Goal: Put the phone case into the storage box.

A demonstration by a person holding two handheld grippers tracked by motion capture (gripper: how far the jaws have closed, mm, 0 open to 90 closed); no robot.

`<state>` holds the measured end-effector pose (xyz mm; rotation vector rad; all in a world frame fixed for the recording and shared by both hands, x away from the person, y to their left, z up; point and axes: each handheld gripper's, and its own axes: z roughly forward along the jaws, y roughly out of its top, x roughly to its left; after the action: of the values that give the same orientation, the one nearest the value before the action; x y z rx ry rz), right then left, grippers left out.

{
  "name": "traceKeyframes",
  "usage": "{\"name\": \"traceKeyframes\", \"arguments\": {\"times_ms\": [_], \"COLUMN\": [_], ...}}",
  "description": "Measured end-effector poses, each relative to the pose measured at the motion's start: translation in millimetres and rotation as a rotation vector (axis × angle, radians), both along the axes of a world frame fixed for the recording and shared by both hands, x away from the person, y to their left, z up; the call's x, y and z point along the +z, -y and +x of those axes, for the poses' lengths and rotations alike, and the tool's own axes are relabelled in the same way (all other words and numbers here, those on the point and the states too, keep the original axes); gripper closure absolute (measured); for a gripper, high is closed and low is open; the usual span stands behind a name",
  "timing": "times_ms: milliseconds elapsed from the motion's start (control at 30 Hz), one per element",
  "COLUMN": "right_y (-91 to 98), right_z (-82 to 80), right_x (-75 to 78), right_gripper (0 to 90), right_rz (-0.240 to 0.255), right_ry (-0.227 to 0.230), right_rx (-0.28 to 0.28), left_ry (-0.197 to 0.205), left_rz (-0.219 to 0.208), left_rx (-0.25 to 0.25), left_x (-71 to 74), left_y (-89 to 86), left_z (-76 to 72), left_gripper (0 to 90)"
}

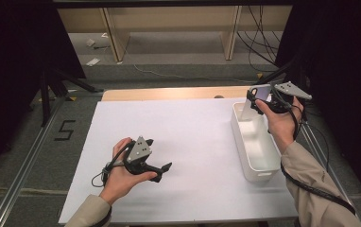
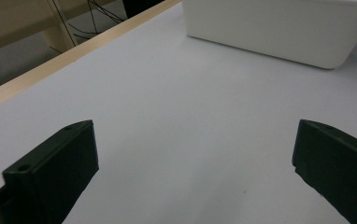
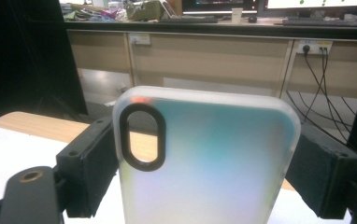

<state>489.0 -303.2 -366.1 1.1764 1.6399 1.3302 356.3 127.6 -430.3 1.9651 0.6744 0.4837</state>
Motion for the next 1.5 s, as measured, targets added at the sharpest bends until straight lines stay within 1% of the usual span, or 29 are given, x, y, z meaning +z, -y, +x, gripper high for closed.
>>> {"name": "traceKeyframes", "arguments": {"times_ms": [500, 900, 1267, 1500], "right_y": [-0.7, -2.2, -5.1, -8.2], "right_z": [7.8, 14.6, 18.7, 22.3], "right_x": [-2.8, -7.9, -8.8, -11.0], "right_gripper": [18.0, 18.0, 18.0, 18.0], "right_rz": [-0.018, -0.02, -0.028, -0.029], "right_ry": [-0.014, -0.033, -0.039, -0.051], "right_rx": [-0.012, -0.022, -0.019, -0.017], "left_ry": [0.0, 0.002, 0.001, 0.002], "left_rz": [0.001, 0.0, 0.0, -0.001], "left_rx": [0.0, -0.001, 0.0, 0.0], "left_x": [0.0, 0.2, 0.1, 0.1], "left_y": [-0.1, -0.2, 0.3, 0.3], "left_z": [0.1, 0.3, 0.2, 0.3], "left_gripper": [0.0, 0.0, 0.0, 0.0]}}
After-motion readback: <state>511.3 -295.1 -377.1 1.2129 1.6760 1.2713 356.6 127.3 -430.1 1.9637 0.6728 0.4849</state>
